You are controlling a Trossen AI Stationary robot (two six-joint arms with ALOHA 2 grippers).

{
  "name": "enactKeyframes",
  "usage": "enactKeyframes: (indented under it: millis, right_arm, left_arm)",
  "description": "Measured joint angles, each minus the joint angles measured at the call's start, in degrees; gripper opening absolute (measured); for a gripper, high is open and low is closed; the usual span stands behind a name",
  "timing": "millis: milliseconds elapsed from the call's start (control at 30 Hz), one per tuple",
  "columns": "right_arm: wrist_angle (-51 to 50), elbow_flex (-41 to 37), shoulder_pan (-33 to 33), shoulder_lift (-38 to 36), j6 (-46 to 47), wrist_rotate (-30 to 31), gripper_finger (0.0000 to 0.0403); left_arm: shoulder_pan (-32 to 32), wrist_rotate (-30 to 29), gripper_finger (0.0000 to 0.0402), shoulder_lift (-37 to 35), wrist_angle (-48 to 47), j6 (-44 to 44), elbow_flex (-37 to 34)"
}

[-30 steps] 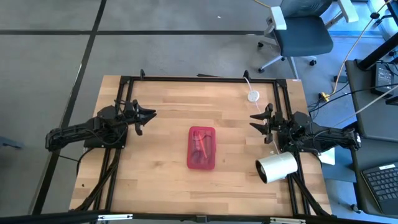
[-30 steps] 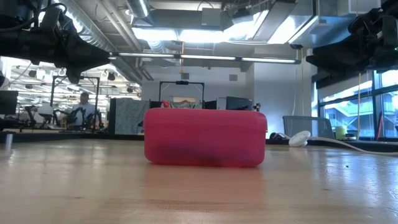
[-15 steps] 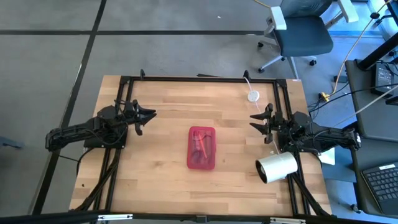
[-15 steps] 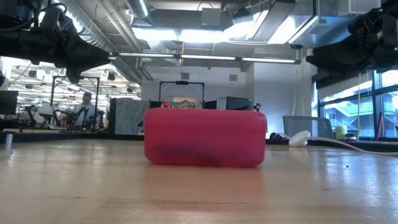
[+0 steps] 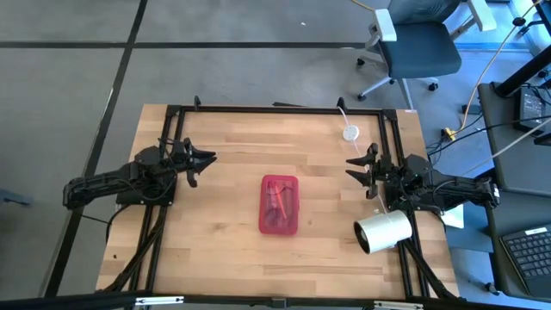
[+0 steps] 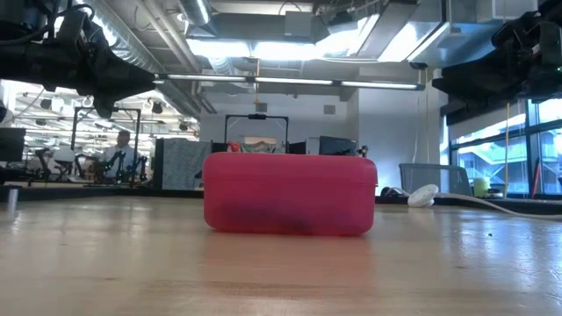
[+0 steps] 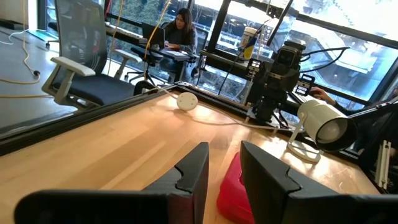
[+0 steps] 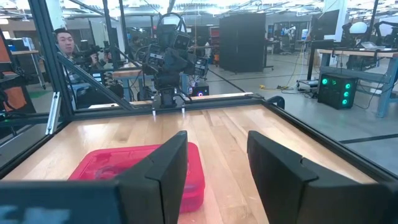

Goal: Pick & place school supplies into a supply box
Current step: Return to Home Position

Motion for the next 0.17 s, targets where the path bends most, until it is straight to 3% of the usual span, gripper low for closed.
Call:
enactKeyframes:
  millis: [167]
  right_arm:
    - [-0.02, 0.00, 0.00, 0.00, -0.02, -0.01, 0.0171]
  left_arm:
    - [0.00, 0.00, 0.0086, 0.00, 0.01, 0.01, 0.00]
